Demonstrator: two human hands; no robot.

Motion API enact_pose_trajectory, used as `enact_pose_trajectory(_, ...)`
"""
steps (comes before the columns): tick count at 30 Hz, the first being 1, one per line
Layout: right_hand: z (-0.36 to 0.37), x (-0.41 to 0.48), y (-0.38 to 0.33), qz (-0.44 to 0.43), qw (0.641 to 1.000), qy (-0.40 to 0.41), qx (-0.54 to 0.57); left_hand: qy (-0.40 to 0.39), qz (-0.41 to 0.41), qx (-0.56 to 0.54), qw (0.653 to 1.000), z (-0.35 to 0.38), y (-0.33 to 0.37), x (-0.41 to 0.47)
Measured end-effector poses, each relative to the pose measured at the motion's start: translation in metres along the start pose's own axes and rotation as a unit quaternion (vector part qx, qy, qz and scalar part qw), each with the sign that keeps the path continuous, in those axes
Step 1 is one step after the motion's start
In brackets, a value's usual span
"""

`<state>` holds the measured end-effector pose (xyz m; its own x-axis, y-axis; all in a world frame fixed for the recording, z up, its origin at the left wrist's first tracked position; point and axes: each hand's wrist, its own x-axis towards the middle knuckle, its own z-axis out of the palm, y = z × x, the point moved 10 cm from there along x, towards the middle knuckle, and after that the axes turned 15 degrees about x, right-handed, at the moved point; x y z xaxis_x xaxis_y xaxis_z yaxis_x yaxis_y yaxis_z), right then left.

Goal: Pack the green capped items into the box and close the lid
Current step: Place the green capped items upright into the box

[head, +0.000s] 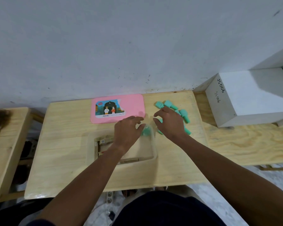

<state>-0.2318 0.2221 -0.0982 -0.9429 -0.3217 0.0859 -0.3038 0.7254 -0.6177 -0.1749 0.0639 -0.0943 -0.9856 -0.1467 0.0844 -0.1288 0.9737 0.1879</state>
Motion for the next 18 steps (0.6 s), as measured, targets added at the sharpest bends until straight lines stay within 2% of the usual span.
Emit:
enact_pose_trajectory(3, -0.015, 0.013, 0.025, 0.062, 0.998, 0.006, 0.000, 0.002, 0.030, -0.025, 0.999, -0.004, 0.021, 0.026)
enact_pose_trajectory(8, -0.026, 0.031, 0.079, 0.150, 0.988, -0.023, 0.004, -0.068, 0.105, 0.024, 0.992, 0.027, 0.068, 0.070)
enact_pose_trajectory(13, -0.020, 0.055, 0.124, 0.185, 0.980, -0.066, 0.025, -0.125, 0.141, 0.069, 0.980, 0.076, 0.100, 0.104)
enact_pose_trajectory(18, -0.011, 0.073, 0.152, 0.214, 0.972, -0.082, 0.047, -0.124, 0.203, 0.146, 0.960, 0.110, 0.123, 0.124)
